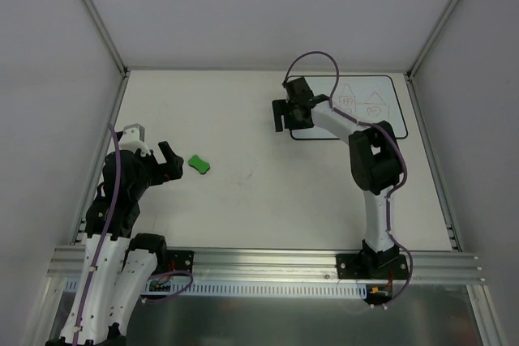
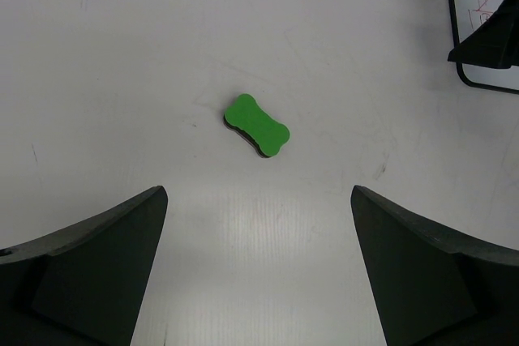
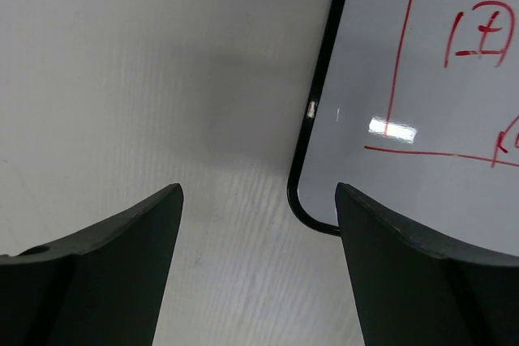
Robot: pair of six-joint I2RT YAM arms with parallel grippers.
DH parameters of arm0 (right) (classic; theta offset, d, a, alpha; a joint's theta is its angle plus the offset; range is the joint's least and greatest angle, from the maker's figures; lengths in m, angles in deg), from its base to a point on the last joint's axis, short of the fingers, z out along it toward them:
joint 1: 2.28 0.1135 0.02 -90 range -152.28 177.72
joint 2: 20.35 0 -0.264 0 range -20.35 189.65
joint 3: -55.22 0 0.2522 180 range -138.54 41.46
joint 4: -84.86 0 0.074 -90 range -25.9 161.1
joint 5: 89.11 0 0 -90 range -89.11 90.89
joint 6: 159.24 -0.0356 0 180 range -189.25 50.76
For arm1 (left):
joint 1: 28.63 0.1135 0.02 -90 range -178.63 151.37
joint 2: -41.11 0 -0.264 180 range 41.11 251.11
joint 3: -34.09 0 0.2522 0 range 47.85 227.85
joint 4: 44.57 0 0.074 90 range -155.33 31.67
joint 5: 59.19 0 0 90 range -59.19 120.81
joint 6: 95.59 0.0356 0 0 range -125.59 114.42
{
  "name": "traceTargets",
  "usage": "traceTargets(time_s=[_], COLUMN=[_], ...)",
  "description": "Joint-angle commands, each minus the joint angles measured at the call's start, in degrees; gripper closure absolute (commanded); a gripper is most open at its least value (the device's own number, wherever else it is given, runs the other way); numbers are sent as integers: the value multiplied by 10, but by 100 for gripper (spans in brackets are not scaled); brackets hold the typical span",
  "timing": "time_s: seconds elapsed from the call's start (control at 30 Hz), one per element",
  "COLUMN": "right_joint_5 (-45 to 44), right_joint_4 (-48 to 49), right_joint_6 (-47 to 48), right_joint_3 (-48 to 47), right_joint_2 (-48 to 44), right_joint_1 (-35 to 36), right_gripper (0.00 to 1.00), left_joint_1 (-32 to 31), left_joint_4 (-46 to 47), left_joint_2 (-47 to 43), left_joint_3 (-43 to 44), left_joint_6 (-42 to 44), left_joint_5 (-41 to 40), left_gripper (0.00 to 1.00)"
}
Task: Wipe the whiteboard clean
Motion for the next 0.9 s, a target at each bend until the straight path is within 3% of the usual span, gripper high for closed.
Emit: traceTargets(time_s=[0.0,0.27,0.4,0.7,0.87], right_joint_5=[1,8,18,63,102], right_joint_4=[-8,-30,-37,-42,-63], right_joint_6=[-16,-41,-46,-82,-110], right_joint_3=[-40,-40,-34,32,72], right_joint_2=[19,40,48,28,-1], right_joint_1=[3,16,25,60,114], right_gripper=[21,29,46,70,72], left_joint_1=[-3,-3,-3,-2,-2], left_joint_4=[26,25,26,25,25], left_joint_2=[5,7,5,3,3], left_joint_3=[-2,-2,-2,-3,-4], left_joint_6=[-2,-2,-2,-1,-1], left_joint_5=[-6,-2,-1,-1,-2], left_gripper=[1,1,1,1,1])
